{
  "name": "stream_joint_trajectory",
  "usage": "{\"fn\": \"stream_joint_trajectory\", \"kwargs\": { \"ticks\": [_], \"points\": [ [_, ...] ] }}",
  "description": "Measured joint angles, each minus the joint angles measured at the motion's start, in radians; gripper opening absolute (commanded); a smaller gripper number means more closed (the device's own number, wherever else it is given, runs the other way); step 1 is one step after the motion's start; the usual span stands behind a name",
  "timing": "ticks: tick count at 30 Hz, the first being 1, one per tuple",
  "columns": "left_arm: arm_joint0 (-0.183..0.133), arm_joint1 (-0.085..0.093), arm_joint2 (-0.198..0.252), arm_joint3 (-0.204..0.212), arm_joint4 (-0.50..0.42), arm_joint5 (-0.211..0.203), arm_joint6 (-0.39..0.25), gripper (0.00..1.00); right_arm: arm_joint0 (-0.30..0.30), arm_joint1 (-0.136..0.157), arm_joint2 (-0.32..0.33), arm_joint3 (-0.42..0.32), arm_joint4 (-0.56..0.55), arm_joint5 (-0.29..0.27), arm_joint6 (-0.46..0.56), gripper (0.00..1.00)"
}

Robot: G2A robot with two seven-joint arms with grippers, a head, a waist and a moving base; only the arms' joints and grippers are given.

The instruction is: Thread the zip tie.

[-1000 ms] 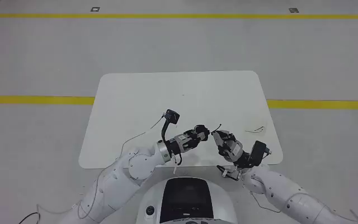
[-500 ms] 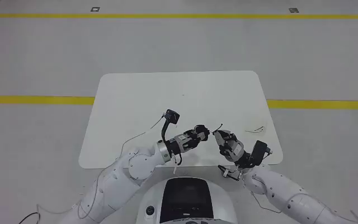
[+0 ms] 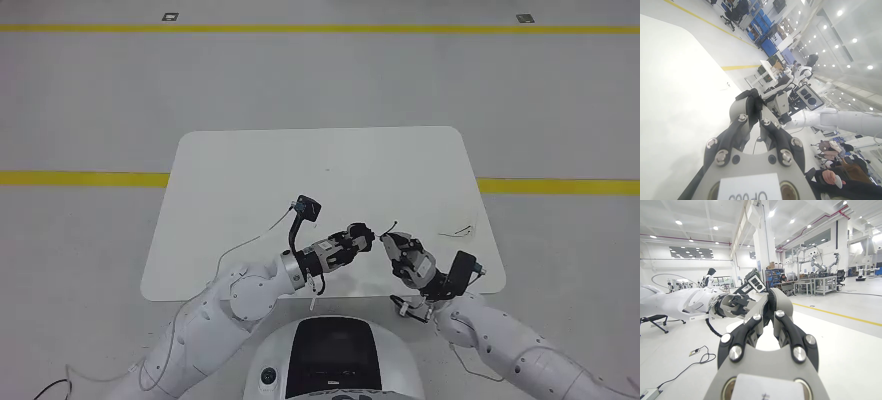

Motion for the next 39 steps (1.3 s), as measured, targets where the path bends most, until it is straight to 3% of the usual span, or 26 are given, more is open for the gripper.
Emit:
{"fn": "stream_joint_trajectory", "kwargs": {
  "ticks": [39],
  "points": [
    [0.000,0.000,0.000,0.000,0.000,0.000,0.000,0.00,-0.071,-0.066,0.119,0.009,-0.104,0.031,0.066,0.00]
  ]
}}
